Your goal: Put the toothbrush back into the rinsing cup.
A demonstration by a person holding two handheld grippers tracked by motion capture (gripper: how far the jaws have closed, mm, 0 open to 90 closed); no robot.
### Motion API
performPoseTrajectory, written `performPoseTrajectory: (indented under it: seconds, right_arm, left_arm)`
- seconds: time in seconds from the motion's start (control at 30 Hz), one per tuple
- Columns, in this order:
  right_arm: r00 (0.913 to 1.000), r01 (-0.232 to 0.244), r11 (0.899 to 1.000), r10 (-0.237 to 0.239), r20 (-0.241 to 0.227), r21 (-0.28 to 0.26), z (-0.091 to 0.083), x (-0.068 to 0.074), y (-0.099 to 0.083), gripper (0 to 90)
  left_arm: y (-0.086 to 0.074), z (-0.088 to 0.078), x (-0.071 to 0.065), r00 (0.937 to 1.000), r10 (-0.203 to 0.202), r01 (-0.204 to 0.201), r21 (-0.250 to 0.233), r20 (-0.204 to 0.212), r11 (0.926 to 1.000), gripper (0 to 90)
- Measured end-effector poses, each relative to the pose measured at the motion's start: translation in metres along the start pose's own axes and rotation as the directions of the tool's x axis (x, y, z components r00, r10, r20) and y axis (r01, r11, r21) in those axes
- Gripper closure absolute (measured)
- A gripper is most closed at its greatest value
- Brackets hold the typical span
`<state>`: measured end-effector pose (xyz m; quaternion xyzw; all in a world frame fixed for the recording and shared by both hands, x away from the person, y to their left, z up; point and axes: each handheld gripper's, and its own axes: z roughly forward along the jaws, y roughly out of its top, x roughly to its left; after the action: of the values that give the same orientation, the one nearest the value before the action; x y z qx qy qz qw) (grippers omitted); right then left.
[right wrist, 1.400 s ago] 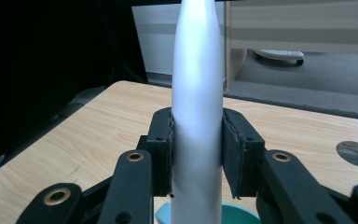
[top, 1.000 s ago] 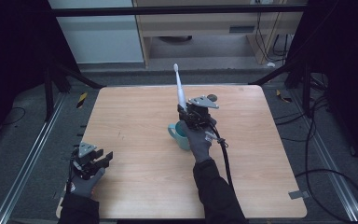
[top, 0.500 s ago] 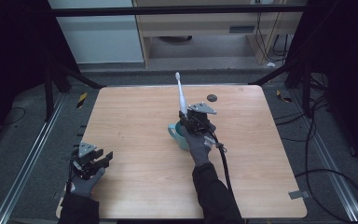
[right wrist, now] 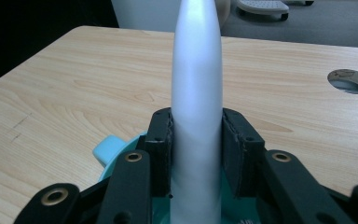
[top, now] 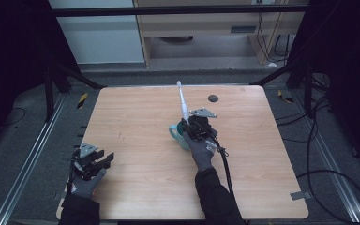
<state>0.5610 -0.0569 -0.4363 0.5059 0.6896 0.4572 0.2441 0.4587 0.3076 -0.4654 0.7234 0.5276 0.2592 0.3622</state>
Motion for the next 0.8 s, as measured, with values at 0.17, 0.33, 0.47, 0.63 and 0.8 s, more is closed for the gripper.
performPoseTrajectory:
  seconds: [0.17,0.33,0.47,0.63,0.8]
  right_arm:
    - [0.9999,0.017,1.000,-0.017,-0.002,0.019,0.000,0.001,-0.001,65.6]
    - [0.9998,0.016,0.999,-0.016,-0.015,0.032,-0.001,0.000,-0.001,64.6]
    - [0.9996,0.016,1.000,-0.015,-0.022,0.023,-0.003,0.001,0.000,64.2]
    - [0.9992,0.030,1.000,-0.030,-0.025,-0.005,-0.014,0.002,0.002,48.9]
    - [0.9978,0.039,0.999,-0.040,-0.053,-0.030,-0.036,-0.002,0.002,33.6]
  left_arm:
    - [0.000,0.000,0.000,1.0000,-0.002,0.002,0.001,0.001,1.0000,54.1]
    - [0.000,0.000,0.000,1.0000,0.001,-0.001,0.002,0.001,1.0000,54.1]
    - [0.000,0.000,0.000,1.0000,0.000,0.000,0.002,0.001,1.0000,54.1]
    - [0.000,0.000,0.000,1.0000,-0.002,0.002,0.001,0.001,1.0000,53.9]
    - [0.000,0.000,0.000,1.0000,-0.001,0.001,0.001,0.003,1.0000,53.8]
